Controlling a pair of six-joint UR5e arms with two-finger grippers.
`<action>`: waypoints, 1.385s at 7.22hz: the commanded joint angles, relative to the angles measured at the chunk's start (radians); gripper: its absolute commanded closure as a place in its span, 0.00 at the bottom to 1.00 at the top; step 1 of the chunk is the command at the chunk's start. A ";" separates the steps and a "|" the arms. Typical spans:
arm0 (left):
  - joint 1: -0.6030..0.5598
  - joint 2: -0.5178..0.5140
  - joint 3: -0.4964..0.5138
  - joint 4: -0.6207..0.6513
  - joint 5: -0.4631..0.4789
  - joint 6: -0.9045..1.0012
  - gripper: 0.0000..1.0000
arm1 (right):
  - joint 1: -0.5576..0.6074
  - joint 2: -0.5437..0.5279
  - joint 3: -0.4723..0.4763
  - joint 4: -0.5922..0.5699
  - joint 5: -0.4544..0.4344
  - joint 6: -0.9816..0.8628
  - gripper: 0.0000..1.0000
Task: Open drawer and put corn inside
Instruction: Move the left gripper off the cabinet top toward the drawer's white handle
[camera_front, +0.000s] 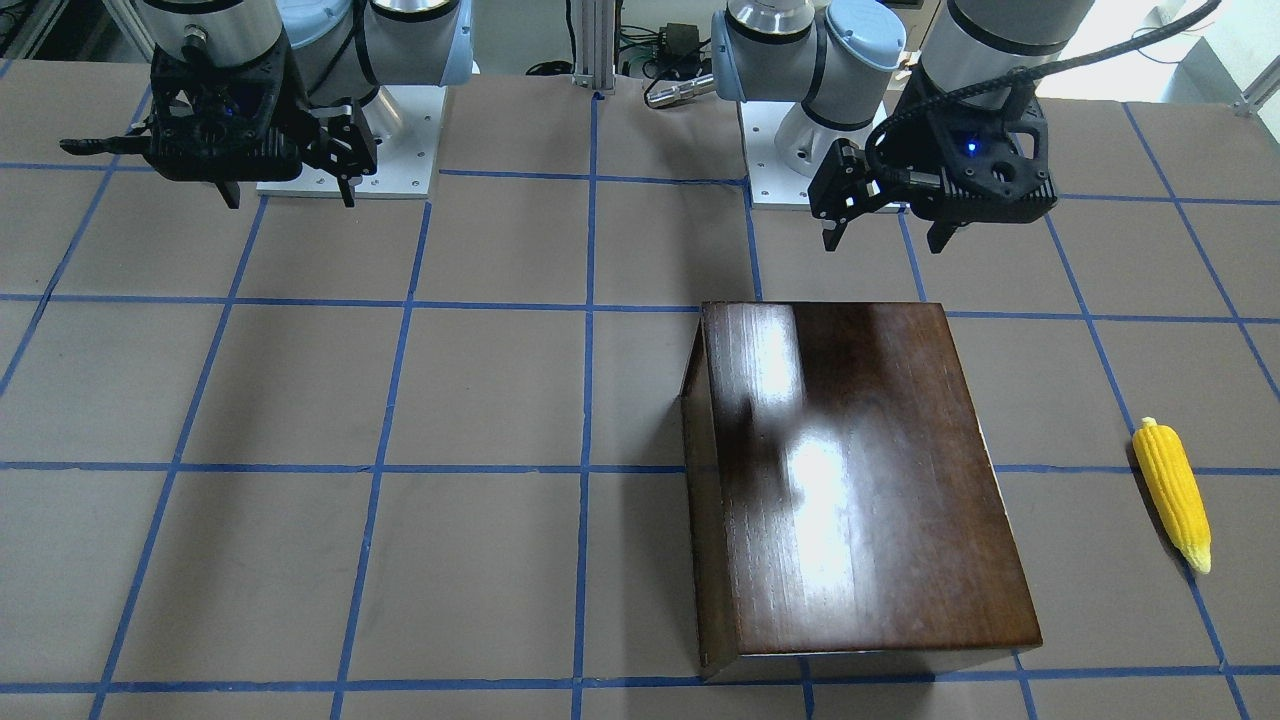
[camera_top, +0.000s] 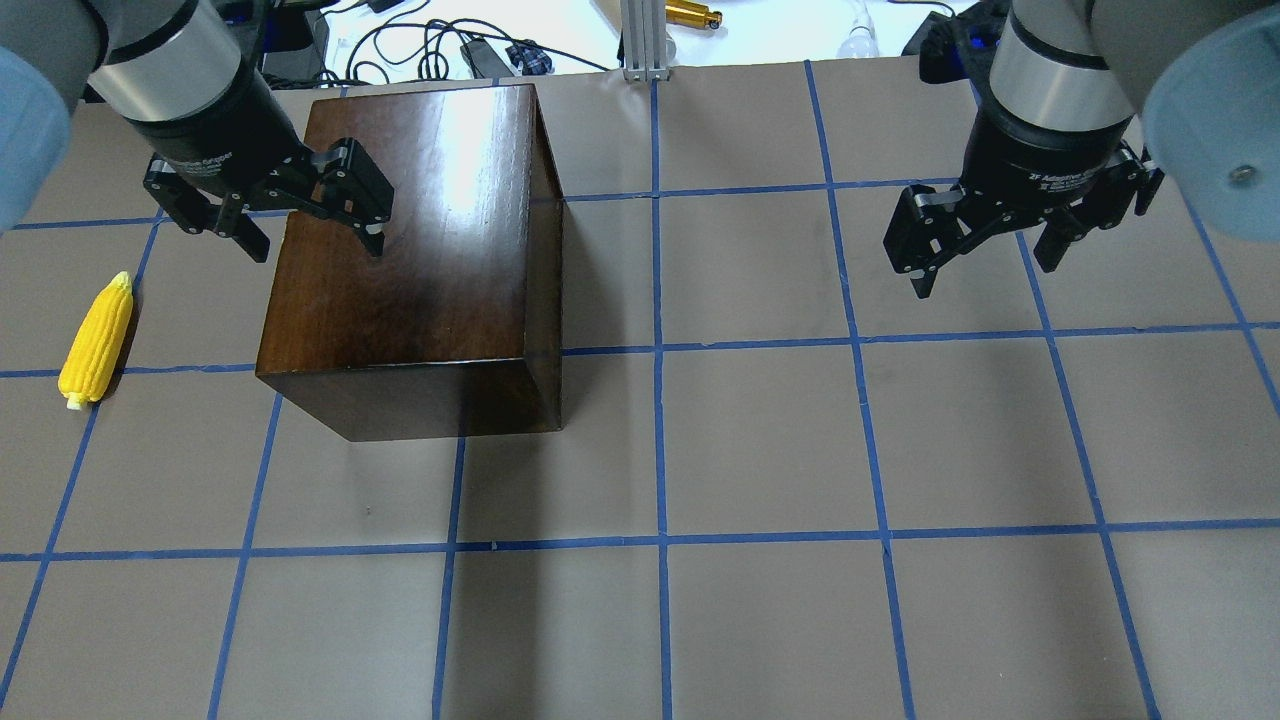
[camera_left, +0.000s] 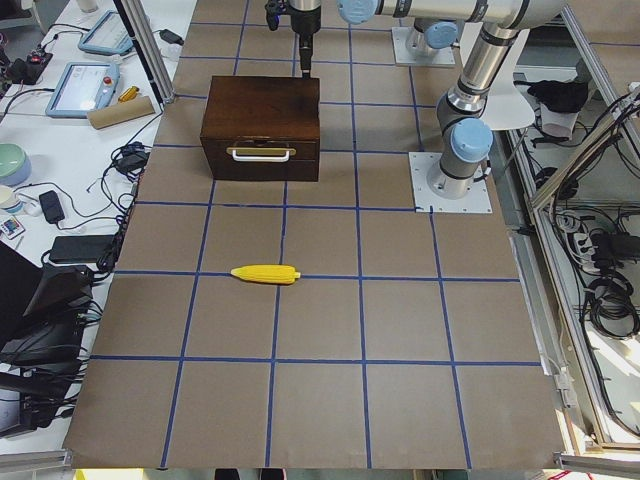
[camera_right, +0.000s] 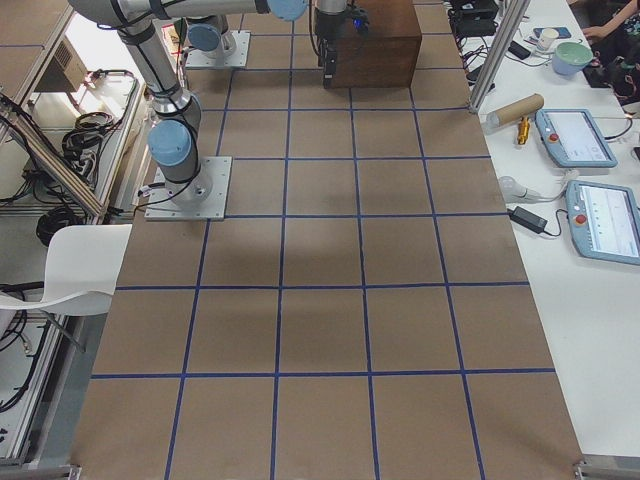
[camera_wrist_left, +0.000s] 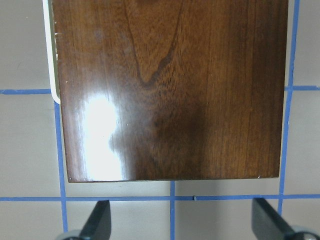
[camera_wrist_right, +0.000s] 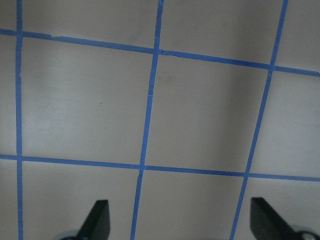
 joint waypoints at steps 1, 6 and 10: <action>0.002 0.004 0.001 0.000 -0.002 0.004 0.00 | 0.000 -0.001 0.000 0.000 0.000 0.000 0.00; 0.002 0.005 -0.004 0.000 -0.002 0.005 0.00 | 0.000 -0.001 0.000 0.000 0.000 0.000 0.00; 0.030 0.007 -0.008 -0.002 0.013 0.010 0.00 | 0.000 -0.001 0.000 0.000 0.000 0.000 0.00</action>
